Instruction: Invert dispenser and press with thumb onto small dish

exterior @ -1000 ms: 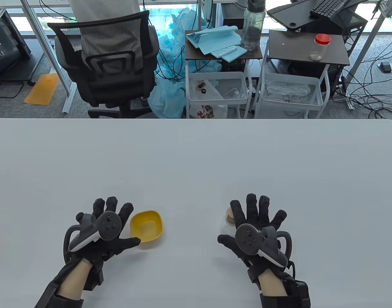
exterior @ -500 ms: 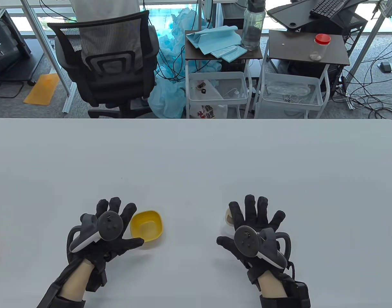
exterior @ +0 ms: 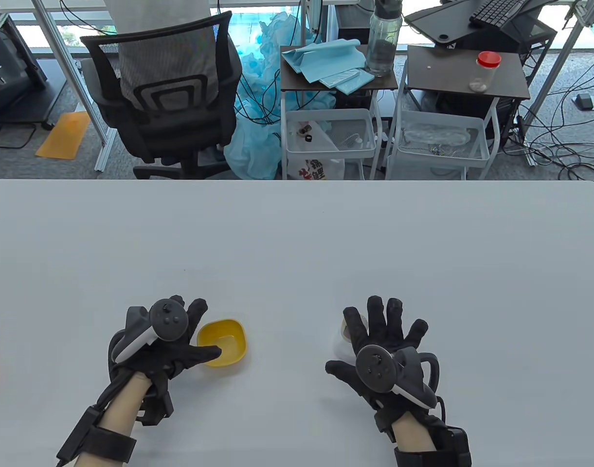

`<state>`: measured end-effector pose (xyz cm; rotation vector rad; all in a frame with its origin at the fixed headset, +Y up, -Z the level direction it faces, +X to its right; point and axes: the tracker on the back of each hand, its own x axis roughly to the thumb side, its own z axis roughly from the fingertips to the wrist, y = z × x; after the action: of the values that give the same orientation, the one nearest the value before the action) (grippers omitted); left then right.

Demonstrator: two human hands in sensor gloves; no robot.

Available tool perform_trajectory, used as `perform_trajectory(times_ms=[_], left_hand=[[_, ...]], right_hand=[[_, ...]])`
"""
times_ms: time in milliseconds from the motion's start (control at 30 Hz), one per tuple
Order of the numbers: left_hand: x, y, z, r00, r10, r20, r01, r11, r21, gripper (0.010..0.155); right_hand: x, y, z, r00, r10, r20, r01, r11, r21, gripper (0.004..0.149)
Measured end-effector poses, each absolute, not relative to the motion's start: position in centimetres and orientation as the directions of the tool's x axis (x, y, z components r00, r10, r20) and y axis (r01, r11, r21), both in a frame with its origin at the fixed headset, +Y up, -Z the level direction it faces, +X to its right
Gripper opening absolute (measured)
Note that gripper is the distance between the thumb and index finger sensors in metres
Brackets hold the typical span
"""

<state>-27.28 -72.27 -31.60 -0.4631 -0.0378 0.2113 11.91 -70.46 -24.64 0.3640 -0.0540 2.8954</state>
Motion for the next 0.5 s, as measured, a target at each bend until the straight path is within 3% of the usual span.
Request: perform_trajectory(times_ms=[200, 500], left_hand=[[-27.3, -72.9, -33.6, 0.973, 0.22, -0.073, -0.227, 0.838, -0.497, 0.088], [-26.7, -73.9, -35.5, 0.984, 0.159, -0.078, -0.177, 0.863, -0.472, 0.072]], right_hand=[[12.2, -70.4, -24.6, -0.938, 0.238, 0.25, -0.251, -0.968, -0.021, 0.1], [12.4, -70.6, -24.7, -0.939, 0.248, 0.24, -0.257, -0.966, -0.007, 0.099]])
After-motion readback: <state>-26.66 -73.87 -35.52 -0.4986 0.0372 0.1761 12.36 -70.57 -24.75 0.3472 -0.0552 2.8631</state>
